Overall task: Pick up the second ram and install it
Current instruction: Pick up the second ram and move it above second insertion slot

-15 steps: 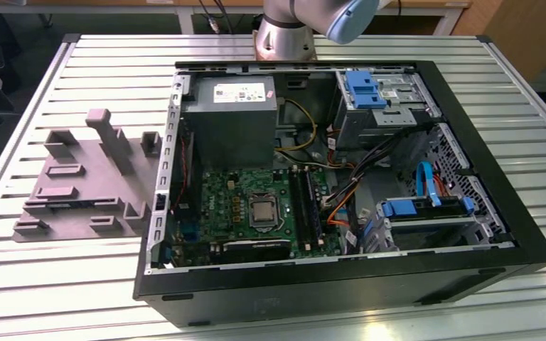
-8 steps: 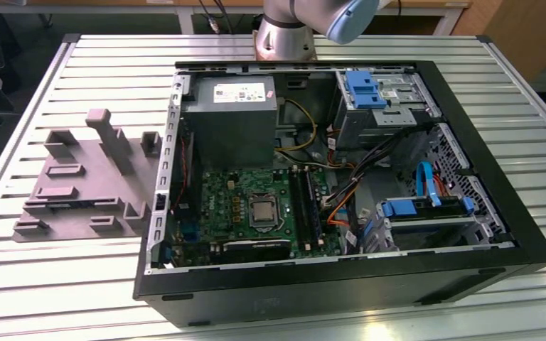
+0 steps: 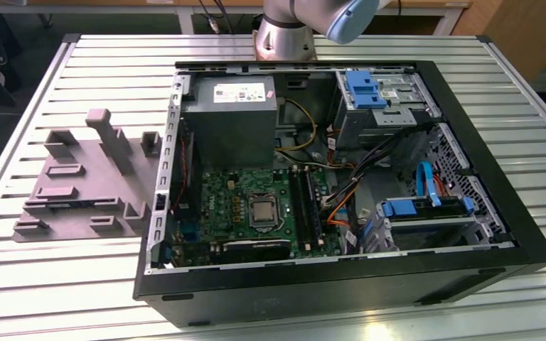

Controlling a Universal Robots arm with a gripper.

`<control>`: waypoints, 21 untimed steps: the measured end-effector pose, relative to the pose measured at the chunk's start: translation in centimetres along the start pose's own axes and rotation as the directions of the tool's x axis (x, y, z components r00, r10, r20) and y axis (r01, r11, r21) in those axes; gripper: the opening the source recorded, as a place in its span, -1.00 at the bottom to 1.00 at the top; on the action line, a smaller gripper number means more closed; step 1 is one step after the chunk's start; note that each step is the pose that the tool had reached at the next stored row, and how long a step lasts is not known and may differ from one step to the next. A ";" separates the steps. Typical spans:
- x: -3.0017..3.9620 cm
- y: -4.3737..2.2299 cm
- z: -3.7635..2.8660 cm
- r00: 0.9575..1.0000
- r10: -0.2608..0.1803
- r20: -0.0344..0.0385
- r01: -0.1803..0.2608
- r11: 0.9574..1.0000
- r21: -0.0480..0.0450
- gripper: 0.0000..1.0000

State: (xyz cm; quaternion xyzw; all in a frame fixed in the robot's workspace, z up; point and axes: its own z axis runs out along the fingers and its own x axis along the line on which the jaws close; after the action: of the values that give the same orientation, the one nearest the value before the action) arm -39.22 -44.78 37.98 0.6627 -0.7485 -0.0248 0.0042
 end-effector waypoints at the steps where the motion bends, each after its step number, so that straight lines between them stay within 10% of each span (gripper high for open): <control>1: 0.00 0.00 0.01 1.000 0.000 0.000 0.000 1.000 0.000 -0.14; 21: 0.04 -0.05 1.20 1.000 0.000 0.000 0.000 1.000 0.000 -0.14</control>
State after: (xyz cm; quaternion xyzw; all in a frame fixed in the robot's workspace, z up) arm -39.22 -44.79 36.78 0.6627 -0.7484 -0.0248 0.0041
